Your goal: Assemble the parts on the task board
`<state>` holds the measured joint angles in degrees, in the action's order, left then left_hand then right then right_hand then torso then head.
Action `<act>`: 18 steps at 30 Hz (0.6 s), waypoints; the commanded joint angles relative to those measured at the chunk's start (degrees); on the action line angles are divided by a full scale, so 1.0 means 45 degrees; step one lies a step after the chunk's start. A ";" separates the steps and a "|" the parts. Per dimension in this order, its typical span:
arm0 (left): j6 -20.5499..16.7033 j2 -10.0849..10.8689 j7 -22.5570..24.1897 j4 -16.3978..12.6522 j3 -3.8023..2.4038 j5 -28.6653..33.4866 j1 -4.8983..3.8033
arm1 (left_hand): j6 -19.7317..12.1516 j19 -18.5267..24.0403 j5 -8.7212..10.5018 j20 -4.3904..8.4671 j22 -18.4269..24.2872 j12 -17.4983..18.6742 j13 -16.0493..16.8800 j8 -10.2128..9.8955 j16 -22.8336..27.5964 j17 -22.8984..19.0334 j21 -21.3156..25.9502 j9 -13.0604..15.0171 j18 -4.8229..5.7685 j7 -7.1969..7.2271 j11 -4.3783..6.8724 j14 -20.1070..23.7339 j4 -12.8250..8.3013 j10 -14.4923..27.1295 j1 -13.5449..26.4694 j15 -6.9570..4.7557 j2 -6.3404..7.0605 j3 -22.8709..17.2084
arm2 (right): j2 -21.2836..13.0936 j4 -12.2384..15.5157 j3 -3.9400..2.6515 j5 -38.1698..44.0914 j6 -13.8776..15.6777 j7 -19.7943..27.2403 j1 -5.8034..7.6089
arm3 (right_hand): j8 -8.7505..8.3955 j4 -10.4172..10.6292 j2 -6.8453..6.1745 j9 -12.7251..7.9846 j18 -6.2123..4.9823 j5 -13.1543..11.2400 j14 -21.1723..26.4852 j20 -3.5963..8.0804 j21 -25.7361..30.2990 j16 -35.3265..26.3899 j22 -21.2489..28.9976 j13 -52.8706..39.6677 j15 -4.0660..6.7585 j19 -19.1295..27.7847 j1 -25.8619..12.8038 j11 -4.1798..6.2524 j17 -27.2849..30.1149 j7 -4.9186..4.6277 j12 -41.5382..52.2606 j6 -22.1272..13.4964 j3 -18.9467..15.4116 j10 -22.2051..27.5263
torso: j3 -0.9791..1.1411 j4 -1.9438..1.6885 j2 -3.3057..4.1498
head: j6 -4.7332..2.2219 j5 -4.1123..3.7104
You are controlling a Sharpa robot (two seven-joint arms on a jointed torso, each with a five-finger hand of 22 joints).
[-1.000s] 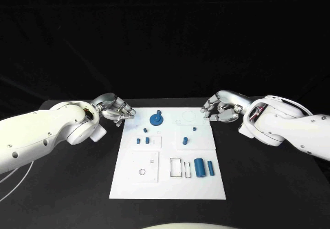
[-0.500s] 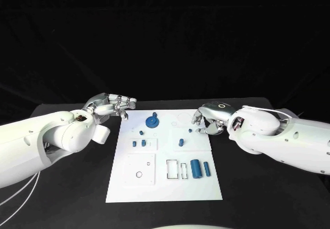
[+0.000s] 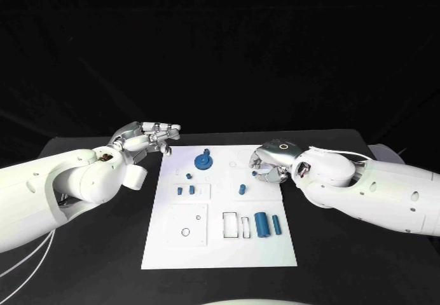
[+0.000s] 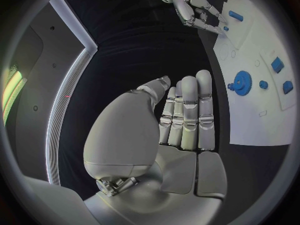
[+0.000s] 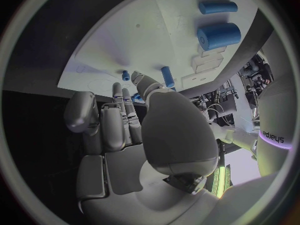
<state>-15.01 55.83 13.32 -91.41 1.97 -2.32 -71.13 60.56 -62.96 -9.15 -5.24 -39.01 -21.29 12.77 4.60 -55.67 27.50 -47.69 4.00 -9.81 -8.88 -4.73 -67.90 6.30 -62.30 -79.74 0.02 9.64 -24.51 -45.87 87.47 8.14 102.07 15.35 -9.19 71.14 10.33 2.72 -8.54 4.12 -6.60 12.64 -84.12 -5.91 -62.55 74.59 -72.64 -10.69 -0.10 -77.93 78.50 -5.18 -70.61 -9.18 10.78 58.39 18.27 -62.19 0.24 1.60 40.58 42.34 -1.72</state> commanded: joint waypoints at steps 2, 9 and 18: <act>0.0070 0.0033 0.0357 -0.0093 -0.0004 0.0324 0.0002 | -0.0114 -0.0026 0.0027 -0.0080 0.0025 -0.0075 0.0010 -0.0057 0.0070 -0.0020 0.0074 -0.0012 -0.0164 -0.0043 -0.0019 0.0023 -0.0033 0.0108 -0.0032 0.0109 -0.0130 0.0047 | 0.0140 -0.0208 -0.0002 0.0364 -0.0087 -0.0179 -0.0026 | -0.0093 -0.0105 0.0164 0.0034 0.0250 0.0015 -0.0638 0.0016 -0.0217 0.0132 -0.0148 0.0103 -0.0042 -0.0160 0.0229 0.0008 -0.0062 0.0047 -0.0115 0.0196 0.0395 -0.0223 | 0.0003 -0.0004 -0.0003 | 0.0063 0.0039; 0.0126 0.0081 0.0286 -0.0150 -0.0004 0.0334 0.0002 | -0.0129 -0.0043 0.0019 -0.0092 0.0053 -0.0114 0.0013 -0.0050 0.0090 -0.0038 0.0115 -0.0002 -0.0167 -0.0063 -0.0031 0.0031 -0.0088 0.0149 -0.0143 0.0120 -0.0195 0.0017 | 0.0287 -0.0441 -0.0003 0.0301 -0.0182 -0.0142 -0.0140 | -0.0176 -0.0215 0.0181 0.0061 0.0288 0.0184 -0.0622 0.0005 -0.0443 0.0246 -0.0353 0.0256 -0.0015 -0.0227 0.0216 0.0035 -0.0117 0.0059 -0.0200 0.0365 0.0872 -0.0419 | 0.0022 0.0012 -0.0015 | 0.0118 0.0091; 0.0244 0.0097 0.0151 -0.0164 -0.0004 0.0336 0.0002 | -0.0183 -0.0063 0.0016 -0.0101 0.0085 -0.0148 0.0008 -0.0057 0.0120 -0.0064 0.0164 0.0002 -0.0169 -0.0101 -0.0060 0.0056 -0.0181 0.0237 -0.0284 0.0133 -0.0230 -0.0021 | 0.0442 -0.0525 -0.0005 0.0256 -0.0318 -0.0093 -0.0254 | -0.0214 -0.0355 0.0134 0.0117 0.0316 0.0209 -0.0607 0.0033 -0.0648 0.0355 -0.0557 0.0379 0.0044 -0.0274 0.0099 0.0121 -0.0154 0.0134 -0.0225 0.0648 0.1290 -0.0744 | 0.0021 0.0005 -0.0026 | 0.0176 0.0163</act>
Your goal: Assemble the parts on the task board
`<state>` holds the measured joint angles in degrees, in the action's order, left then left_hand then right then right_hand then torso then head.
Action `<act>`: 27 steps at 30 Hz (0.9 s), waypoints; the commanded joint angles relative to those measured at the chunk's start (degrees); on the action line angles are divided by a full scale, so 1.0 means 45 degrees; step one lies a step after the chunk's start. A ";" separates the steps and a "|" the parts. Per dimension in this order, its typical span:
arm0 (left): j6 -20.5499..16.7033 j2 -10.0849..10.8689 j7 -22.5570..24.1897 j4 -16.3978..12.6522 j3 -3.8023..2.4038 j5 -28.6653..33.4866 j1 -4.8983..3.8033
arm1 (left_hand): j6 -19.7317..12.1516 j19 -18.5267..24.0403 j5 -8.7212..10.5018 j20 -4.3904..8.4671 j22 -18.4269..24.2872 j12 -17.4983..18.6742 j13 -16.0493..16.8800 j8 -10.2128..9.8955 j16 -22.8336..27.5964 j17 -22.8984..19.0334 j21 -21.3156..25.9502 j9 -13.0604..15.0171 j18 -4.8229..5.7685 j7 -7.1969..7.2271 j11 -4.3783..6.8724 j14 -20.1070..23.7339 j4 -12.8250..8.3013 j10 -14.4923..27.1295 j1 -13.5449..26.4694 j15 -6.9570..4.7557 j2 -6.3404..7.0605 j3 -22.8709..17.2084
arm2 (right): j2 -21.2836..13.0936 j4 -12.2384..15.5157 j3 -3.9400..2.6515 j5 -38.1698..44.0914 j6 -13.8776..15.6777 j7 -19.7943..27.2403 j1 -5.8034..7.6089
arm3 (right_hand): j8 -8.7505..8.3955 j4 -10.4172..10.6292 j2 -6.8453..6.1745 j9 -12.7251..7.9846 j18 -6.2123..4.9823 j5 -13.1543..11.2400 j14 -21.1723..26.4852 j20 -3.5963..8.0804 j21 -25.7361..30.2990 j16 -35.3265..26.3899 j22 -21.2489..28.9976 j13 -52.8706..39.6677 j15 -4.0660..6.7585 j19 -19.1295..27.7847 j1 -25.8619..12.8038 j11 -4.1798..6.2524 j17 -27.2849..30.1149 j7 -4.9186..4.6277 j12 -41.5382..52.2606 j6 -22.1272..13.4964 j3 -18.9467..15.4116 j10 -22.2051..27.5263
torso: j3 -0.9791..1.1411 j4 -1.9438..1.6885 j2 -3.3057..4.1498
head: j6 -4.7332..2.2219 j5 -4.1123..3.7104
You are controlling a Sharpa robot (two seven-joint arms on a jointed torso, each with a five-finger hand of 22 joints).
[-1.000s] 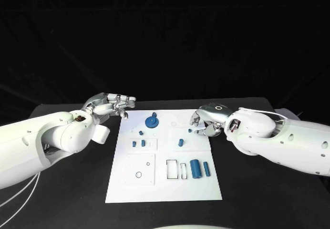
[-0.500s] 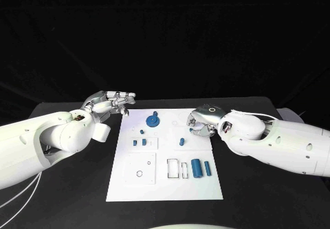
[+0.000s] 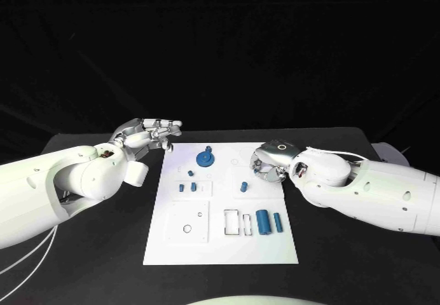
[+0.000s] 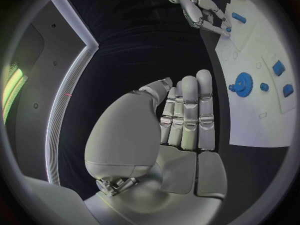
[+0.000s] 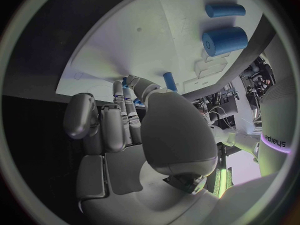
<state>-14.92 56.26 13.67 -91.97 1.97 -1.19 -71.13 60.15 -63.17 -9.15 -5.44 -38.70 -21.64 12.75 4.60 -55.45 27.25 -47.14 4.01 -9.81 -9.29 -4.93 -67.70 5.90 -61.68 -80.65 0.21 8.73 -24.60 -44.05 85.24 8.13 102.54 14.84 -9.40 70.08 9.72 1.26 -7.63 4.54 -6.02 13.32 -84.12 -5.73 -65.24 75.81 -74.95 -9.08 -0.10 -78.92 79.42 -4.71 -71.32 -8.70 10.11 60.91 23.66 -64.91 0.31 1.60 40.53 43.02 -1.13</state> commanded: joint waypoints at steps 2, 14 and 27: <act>0.0225 0.0001 0.0060 -0.0040 -0.0005 0.0085 0.0001 | -0.0091 -0.0016 0.0017 -0.0056 0.0015 -0.0070 0.0010 -0.0058 0.0072 -0.0011 0.0040 0.0001 -0.0170 -0.0012 -0.0016 0.0012 -0.0094 0.0102 -0.0083 0.0090 -0.0028 -0.0003 | 0.0059 -0.0049 -0.0004 0.0151 -0.0227 -0.0040 -0.0028 | -0.0079 -0.0033 -0.0069 0.0024 0.0187 0.0059 -0.0607 -0.0007 -0.0049 0.0083 -0.0043 0.0021 0.0044 -0.0053 -0.0103 0.0014 0.0002 0.0028 -0.0077 0.0089 0.0093 -0.0139 | -0.0001 0.0007 -0.0017 | 0.0059 0.0033; 0.0241 0.0018 -0.0059 -0.0049 -0.0006 0.0070 0.0001 | -0.0158 -0.0016 0.0016 -0.0068 0.0037 -0.0090 0.0004 -0.0076 0.0105 -0.0034 0.0079 -0.0002 -0.0168 -0.0048 -0.0047 0.0051 -0.0143 0.0178 -0.0146 0.0111 -0.0034 -0.0019 | 0.0163 -0.0139 -0.0004 0.0175 -0.0539 -0.0213 -0.0087 | -0.0148 -0.0219 0.0080 0.0074 0.0243 -0.0136 -0.0612 0.0046 -0.0361 0.0242 -0.0312 0.0143 0.0108 -0.0159 -0.0173 0.0070 -0.0105 0.0084 -0.0154 0.0312 0.0560 -0.0370 | -0.0016 0.0001 -0.0003 | 0.0107 0.0040; 0.0281 0.0029 -0.0146 -0.0112 -0.0007 -0.0417 0.0000 | -0.0254 0.0017 0.0017 -0.0091 0.0095 -0.0148 -0.0006 -0.0088 0.0239 -0.0113 0.0183 0.0000 -0.0168 -0.0125 -0.0106 0.0162 -0.0280 0.0294 -0.0291 0.0146 -0.0018 -0.0053 | 0.0153 0.0001 -0.0008 0.0664 0.0058 -0.0889 -0.0160 | -0.0018 -0.0752 0.0596 0.0280 0.0395 -0.0997 -0.0669 0.0197 -0.1186 0.0562 -0.0921 0.0150 0.0280 -0.0494 -0.0143 0.0297 -0.0348 0.0286 -0.0114 0.0990 0.1390 -0.1114 | -0.0017 -0.0011 -0.0018 | 0.0158 -0.0014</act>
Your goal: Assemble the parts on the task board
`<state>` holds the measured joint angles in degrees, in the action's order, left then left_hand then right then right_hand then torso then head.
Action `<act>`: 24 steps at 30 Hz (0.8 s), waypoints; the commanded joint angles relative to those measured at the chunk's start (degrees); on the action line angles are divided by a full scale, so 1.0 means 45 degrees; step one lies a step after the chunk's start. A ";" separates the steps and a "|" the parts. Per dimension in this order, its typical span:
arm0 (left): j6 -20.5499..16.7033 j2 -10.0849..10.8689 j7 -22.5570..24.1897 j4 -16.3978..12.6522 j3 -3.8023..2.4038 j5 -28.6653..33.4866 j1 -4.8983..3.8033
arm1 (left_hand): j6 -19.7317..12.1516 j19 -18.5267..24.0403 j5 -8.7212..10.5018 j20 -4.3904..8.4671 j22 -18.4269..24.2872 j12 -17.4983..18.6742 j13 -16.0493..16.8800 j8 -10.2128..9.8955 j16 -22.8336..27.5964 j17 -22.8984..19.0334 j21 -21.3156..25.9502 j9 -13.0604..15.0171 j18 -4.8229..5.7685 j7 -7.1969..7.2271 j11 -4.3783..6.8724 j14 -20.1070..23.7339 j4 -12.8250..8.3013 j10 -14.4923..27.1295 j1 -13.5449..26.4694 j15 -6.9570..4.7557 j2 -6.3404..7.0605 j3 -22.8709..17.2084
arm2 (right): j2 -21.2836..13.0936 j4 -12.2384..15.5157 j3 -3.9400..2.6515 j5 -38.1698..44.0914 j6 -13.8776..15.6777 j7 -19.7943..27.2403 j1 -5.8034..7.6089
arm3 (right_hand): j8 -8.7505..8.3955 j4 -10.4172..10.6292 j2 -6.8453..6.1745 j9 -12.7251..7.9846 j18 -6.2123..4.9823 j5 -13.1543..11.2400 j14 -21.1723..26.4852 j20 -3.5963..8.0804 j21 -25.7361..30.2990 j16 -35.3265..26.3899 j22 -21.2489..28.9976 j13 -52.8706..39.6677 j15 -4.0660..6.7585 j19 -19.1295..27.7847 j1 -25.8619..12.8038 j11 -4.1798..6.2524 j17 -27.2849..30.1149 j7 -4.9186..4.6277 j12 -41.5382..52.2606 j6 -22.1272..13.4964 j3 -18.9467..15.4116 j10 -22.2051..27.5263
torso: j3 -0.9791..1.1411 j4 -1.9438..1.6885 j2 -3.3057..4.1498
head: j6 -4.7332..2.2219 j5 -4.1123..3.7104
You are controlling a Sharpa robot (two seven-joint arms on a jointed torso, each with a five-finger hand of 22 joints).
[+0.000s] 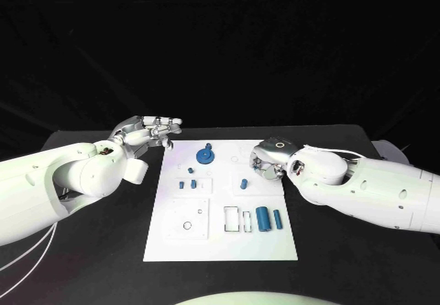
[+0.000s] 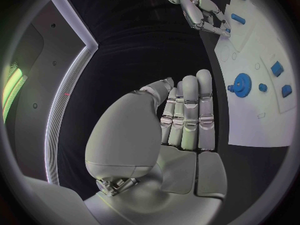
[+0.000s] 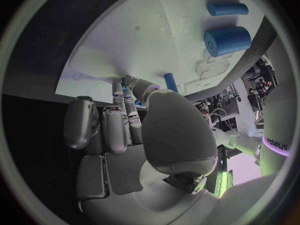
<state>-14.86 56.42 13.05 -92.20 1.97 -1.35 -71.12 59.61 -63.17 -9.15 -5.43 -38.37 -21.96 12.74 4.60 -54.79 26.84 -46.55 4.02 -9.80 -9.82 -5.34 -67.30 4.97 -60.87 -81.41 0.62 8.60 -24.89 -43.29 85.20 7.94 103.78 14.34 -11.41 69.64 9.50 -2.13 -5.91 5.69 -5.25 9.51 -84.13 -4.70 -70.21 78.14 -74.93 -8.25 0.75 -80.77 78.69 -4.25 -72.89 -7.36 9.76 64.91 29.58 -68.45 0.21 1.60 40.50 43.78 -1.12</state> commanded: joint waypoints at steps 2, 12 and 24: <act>0.0293 -0.0014 -0.0024 -0.0072 -0.0007 -0.0466 0.0000 | -0.0151 0.0025 0.0017 -0.0097 0.0031 -0.0080 -0.0007 -0.0090 0.0113 -0.0032 0.0069 -0.0003 -0.0168 -0.0018 -0.0025 0.0091 -0.0080 0.0130 -0.0129 0.0064 0.0013 0.0012 | -0.0020 0.0032 0.0034 0.0406 0.0276 -0.0455 -0.0067 | 0.0022 -0.0012 0.0211 0.0031 0.0224 -0.0218 -0.0667 -0.0028 -0.0090 0.0052 -0.0938 -0.0027 0.0089 -0.0085 -0.0019 0.0198 0.0001 -0.0013 -0.0056 0.0103 0.0086 -0.0334 | 0.0002 -0.0005 -0.0012 | -0.0011 -0.0014; 0.0342 -0.0021 -0.0038 -0.0032 -0.0007 -0.0552 0.0000 | -0.0222 0.0055 0.0023 -0.0120 0.0068 -0.0090 -0.0023 -0.0101 0.0195 -0.0080 0.0135 -0.0006 -0.0164 -0.0062 -0.0069 0.0144 -0.0092 0.0213 -0.0108 0.0098 0.0033 0.0031 | -0.0186 0.0309 0.0006 0.0360 0.0978 -0.0327 -0.0075 | -0.0054 -0.0102 0.0127 0.0029 0.0232 -0.0302 -0.0665 -0.0031 -0.0120 0.0085 -0.0979 0.0002 0.0077 -0.0087 -0.0099 0.0170 -0.0015 -0.0037 -0.0151 0.0034 0.0114 -0.0282 | 0.0006 0.0002 -0.0011 | -0.0032 0.0028; 0.0410 -0.0095 -0.0040 0.0112 -0.0008 -0.0547 0.0000 | -0.0250 0.0062 0.0022 -0.0128 0.0079 -0.0095 -0.0028 -0.0106 0.0217 -0.0094 0.0155 -0.0007 -0.0164 -0.0070 -0.0077 0.0158 -0.0101 0.0238 -0.0110 0.0107 0.0038 0.0034 | -0.0651 0.0960 -0.0128 0.0150 0.1800 -0.0112 -0.0034 | -0.0073 -0.0151 0.0078 0.0032 0.0251 -0.0313 -0.0670 -0.0035 -0.0205 0.0115 -0.1035 0.0001 0.0072 -0.0122 -0.0112 0.0171 -0.0047 -0.0039 -0.0164 0.0026 0.0117 -0.0293 | 0.0019 0.0010 -0.0023 | -0.0117 0.0087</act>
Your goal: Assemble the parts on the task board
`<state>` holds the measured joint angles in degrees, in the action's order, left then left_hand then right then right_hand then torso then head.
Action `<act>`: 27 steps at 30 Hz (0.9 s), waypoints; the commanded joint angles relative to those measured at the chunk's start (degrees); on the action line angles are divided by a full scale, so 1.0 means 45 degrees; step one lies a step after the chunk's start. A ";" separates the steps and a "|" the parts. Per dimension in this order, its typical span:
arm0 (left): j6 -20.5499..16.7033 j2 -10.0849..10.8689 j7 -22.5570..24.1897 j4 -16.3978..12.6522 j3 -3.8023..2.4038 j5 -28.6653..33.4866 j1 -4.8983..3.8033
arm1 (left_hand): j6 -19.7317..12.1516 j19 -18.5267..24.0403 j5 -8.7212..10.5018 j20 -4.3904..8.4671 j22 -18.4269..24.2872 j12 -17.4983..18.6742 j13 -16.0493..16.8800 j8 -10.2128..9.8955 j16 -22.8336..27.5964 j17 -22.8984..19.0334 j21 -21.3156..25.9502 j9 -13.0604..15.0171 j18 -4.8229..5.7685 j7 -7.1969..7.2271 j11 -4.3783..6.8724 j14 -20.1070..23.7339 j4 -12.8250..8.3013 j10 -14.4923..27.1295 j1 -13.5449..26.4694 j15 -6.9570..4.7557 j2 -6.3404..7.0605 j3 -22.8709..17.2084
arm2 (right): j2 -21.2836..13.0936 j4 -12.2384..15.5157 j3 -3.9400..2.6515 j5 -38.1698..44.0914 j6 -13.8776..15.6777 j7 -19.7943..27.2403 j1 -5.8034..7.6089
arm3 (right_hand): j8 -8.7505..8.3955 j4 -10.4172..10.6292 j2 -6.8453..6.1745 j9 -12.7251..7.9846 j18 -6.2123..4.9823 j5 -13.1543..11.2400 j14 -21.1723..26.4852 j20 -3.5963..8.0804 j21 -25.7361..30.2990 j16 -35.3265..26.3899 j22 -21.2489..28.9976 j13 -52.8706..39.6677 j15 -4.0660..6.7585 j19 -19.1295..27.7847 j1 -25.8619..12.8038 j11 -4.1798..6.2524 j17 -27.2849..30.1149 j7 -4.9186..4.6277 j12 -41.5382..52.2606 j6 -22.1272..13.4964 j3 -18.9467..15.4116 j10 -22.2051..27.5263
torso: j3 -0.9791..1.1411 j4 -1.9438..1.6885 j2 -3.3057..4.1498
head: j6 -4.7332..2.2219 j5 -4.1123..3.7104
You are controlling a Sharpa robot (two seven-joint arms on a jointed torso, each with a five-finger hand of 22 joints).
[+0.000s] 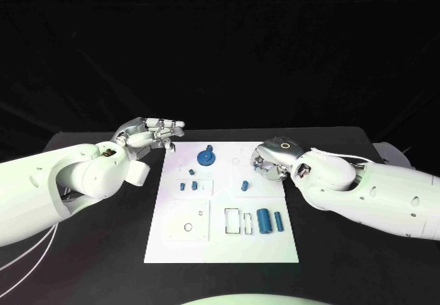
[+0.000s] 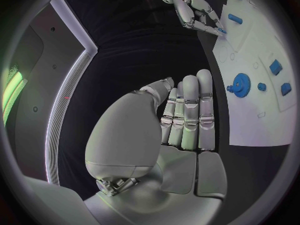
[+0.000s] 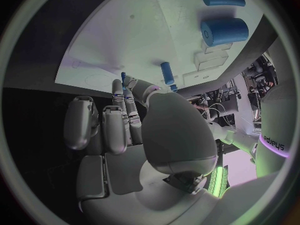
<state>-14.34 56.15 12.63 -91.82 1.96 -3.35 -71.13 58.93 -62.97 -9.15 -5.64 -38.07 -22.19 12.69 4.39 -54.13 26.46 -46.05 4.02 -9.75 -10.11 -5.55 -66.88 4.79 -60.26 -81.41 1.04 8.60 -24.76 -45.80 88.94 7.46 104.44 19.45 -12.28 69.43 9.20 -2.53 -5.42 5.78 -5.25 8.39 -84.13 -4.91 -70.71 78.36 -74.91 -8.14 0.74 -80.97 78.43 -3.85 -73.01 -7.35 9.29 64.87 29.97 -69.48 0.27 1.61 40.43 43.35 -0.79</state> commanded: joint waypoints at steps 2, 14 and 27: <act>0.0305 -0.0041 0.0050 0.0055 -0.0006 -0.0097 0.0000 | -0.0115 0.0023 0.0023 -0.0088 0.0019 -0.0046 -0.0019 -0.0060 0.0083 -0.0020 0.0057 -0.0009 -0.0176 -0.0013 -0.0038 0.0073 -0.0068 0.0119 -0.0107 0.0020 0.0046 0.0010 | -0.0204 0.0280 -0.0044 -0.0044 0.0747 0.0096 0.0026 | -0.0007 -0.0067 -0.0033 0.0012 0.0251 -0.0065 -0.0671 0.0010 -0.0099 0.0067 -0.1042 -0.0024 0.0073 -0.0078 -0.0055 0.0081 -0.0023 -0.0041 -0.0060 0.0035 0.0031 -0.0066 | 0.0007 0.0005 -0.0003 | -0.0044 0.0017; 0.0339 -0.0183 0.0024 0.0333 -0.0006 0.0071 0.0000 | -0.0133 0.0029 0.0025 -0.0094 0.0027 -0.0050 -0.0023 -0.0062 0.0098 -0.0029 0.0072 -0.0010 -0.0176 -0.0022 -0.0047 0.0082 -0.0069 0.0138 -0.0098 0.0027 0.0053 0.0018 | -0.0690 0.2774 -0.0208 -0.0686 0.0893 0.0100 0.0131 | -0.0022 -0.0098 -0.0084 0.0019 0.0244 -0.0065 -0.0668 0.0006 -0.0068 0.0073 -0.1036 -0.0026 0.0069 -0.0059 -0.0106 0.0072 -0.0015 -0.0048 -0.0077 0.0041 0.0021 -0.0077 | -0.0001 0.0004 -0.0023 | -0.0059 0.0608; 0.0520 -0.1314 0.0088 0.1086 -0.0006 0.0250 0.0002 | -0.0140 0.0034 0.0025 -0.0101 0.0036 -0.0061 -0.0023 -0.0057 0.0111 -0.0038 0.0087 -0.0007 -0.0175 -0.0028 -0.0053 0.0089 -0.0068 0.0146 -0.0088 0.0034 0.0052 0.0026 | 0.0883 0.2993 -0.0160 -0.0764 0.0669 0.0530 -0.0427 | -0.0066 -0.0098 -0.0085 0.0015 0.0225 -0.0035 -0.0664 -0.0004 0.0020 0.0079 -0.1000 -0.0016 0.0054 -0.0014 -0.0178 0.0053 -0.0008 -0.0066 -0.0123 0.0003 0.0033 -0.0041 | -0.0202 -0.0249 -0.0110 | 0.0286 0.1578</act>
<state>-13.51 50.57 12.52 -87.23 1.96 -2.86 -71.13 58.72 -62.76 -9.15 -5.84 -37.99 -22.19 12.64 4.39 -53.89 26.38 -45.81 4.03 -9.73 -10.31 -5.75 -66.88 4.80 -60.05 -81.41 1.04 8.60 -24.76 -42.15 102.72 6.70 101.03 22.65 -11.17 67.83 8.78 -2.69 -5.76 5.81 -5.26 8.28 -84.13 -4.91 -70.81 78.35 -74.95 -8.26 0.74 -80.97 78.11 -3.83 -73.04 -7.47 9.07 64.99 30.13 -69.88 -0.34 0.79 40.09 44.04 5.29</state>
